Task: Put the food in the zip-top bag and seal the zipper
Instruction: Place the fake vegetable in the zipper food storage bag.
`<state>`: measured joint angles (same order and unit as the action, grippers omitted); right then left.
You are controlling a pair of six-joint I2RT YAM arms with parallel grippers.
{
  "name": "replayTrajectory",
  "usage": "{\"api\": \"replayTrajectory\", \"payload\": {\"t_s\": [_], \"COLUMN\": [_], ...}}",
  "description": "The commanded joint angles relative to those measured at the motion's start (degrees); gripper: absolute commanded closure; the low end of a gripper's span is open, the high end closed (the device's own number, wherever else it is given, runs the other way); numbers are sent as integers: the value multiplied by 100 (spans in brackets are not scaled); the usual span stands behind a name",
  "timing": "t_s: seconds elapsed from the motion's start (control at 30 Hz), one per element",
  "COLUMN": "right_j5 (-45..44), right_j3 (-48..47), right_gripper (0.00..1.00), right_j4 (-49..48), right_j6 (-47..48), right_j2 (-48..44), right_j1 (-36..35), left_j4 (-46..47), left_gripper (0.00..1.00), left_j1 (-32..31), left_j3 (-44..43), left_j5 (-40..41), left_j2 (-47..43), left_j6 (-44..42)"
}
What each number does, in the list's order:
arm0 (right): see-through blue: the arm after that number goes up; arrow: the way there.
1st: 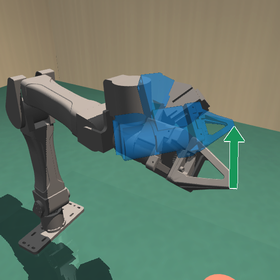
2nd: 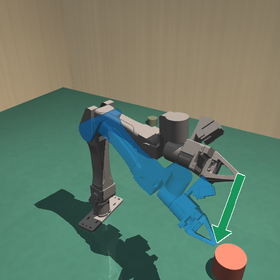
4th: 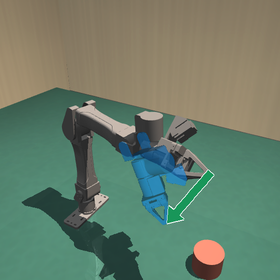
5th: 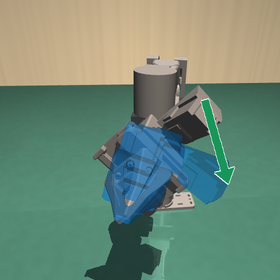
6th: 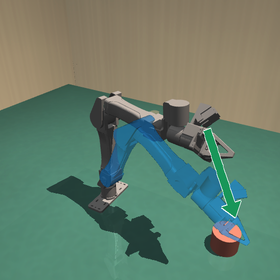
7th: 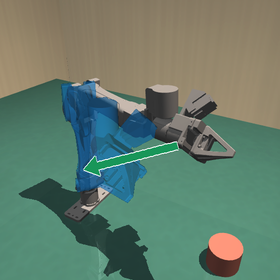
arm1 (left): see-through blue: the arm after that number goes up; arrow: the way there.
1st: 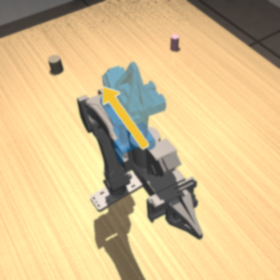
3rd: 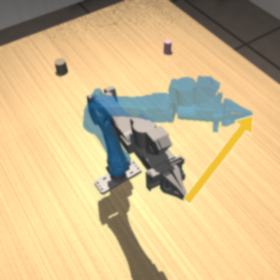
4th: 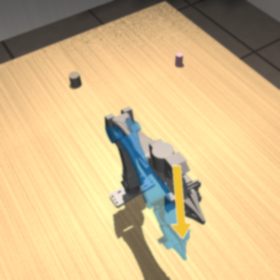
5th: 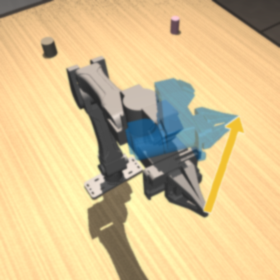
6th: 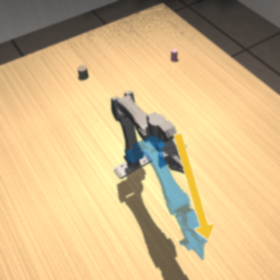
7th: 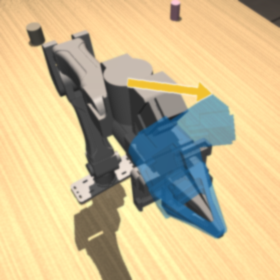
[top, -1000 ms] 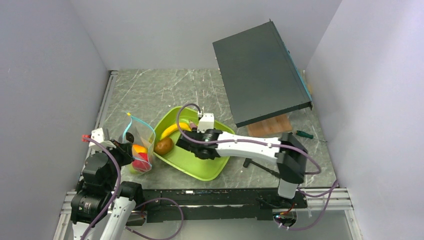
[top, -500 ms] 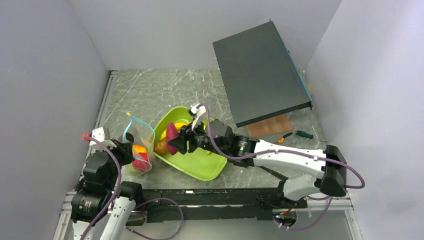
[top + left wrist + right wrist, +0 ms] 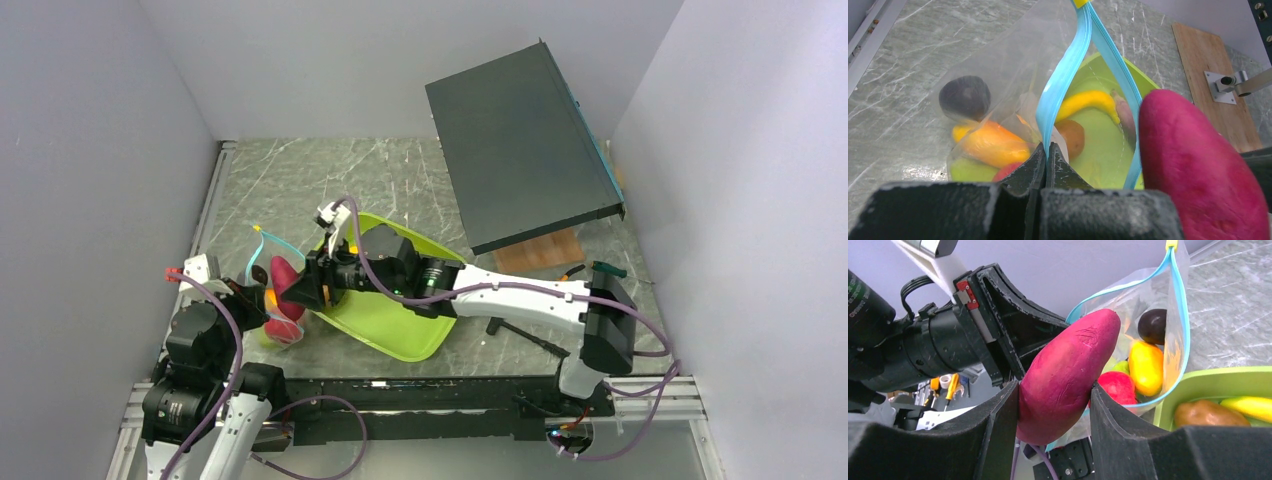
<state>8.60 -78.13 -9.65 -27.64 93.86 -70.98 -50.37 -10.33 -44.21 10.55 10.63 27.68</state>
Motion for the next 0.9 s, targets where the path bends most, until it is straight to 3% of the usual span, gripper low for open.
{"api": "replayTrajectory", "payload": {"t_s": [0.0, 0.13, 0.27, 0.4, 0.5, 0.87], "right_j5": [35, -572, -657, -611, -716, -715], "right_j3": [-617, -1338, -1417, -1476, -1830, -1267], "right_gripper": [85, 74, 65, 34, 22, 20], "right_j4": [69, 868, 1030, 1070, 1475, 1518], "right_j6": [9, 464, 501, 647, 812, 994], "right_j2": [298, 748, 891, 997, 1144, 274], "right_j1": [-23, -5, 83, 84, 95, 99], "left_j4": [239, 238, 246, 234, 230, 253], "left_gripper": [100, 100, 100, 100, 100, 100], "left_j1": [-22, -22, -31, -39, -39, -55], "left_j3": [-25, -20, -13, -18, -21, -8], "left_j5": [41, 48, 62, 84, 66, 56], "left_j2": [97, 75, 29, 17, 45, 28], "left_j6": [-20, -22, -22, -4, -13, -26]}}
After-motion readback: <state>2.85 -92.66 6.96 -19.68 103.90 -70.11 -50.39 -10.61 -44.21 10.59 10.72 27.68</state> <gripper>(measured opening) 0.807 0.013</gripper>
